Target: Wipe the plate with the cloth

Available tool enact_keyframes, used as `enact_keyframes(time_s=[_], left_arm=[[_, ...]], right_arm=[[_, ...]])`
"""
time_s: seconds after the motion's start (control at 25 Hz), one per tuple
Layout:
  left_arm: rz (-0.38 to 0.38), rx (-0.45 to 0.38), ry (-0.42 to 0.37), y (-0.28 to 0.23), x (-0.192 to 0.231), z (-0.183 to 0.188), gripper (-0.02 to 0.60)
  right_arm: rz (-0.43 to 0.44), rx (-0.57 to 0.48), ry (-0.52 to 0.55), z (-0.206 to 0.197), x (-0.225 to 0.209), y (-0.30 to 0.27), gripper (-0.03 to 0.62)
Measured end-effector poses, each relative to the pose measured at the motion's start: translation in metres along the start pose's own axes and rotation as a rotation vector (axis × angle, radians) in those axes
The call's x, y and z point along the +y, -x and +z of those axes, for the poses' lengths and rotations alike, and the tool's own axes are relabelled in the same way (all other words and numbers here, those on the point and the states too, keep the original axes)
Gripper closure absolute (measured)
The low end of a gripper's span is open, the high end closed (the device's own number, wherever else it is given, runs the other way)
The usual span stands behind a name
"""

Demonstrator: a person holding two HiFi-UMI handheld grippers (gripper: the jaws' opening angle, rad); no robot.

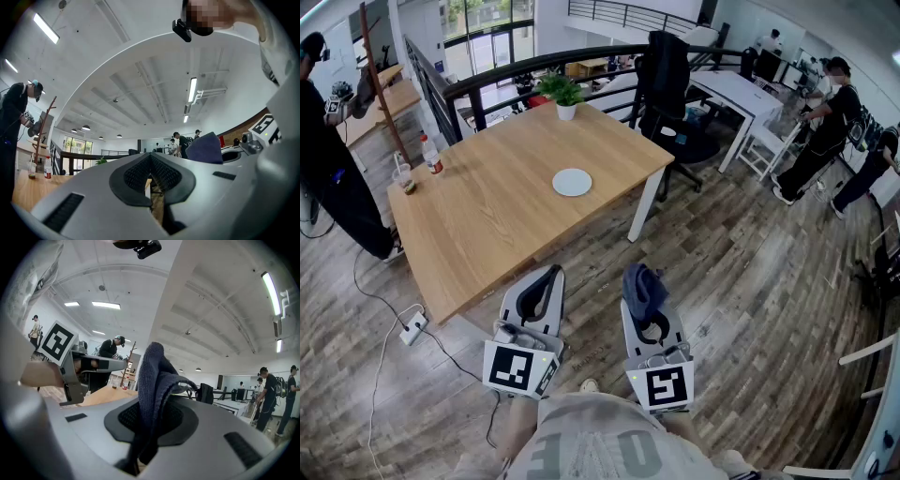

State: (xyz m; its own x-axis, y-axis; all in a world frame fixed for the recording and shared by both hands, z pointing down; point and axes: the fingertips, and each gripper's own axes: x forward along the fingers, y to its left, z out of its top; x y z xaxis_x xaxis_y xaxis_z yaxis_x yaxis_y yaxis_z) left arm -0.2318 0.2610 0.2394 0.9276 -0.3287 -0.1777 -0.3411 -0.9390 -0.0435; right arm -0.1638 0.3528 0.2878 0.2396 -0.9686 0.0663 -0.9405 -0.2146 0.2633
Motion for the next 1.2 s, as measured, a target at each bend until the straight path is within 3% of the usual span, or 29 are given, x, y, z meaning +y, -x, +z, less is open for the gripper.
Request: enact_keyframes(time_s=[0.44,0.76,0.92,1.2], left_arm=[[0.055,0.035,0.016,-0.002,0.022,-0.017,0.575],[0.091,0.094,0.056,-0.014,0.043,-0.049,0.574],[0.083,0.082,0.011,-0.022,0.053,-0.037,0.574],[0.126,0.079,0.001,-0.020,0.078,-0.026,0.574]], right_arm=[[0.026,0.030,-0.008,-0.011,-0.003,-0.015,0.539],[0.068,0.066,-0.088,-0.030,-0.011,-0.041,0.539],[0.034,0.055,-0.062,-0.025,-0.027,-0.054,0.539],[0.004,0.052,-0.054,-0.021,-0.039,-0.070,0.539]])
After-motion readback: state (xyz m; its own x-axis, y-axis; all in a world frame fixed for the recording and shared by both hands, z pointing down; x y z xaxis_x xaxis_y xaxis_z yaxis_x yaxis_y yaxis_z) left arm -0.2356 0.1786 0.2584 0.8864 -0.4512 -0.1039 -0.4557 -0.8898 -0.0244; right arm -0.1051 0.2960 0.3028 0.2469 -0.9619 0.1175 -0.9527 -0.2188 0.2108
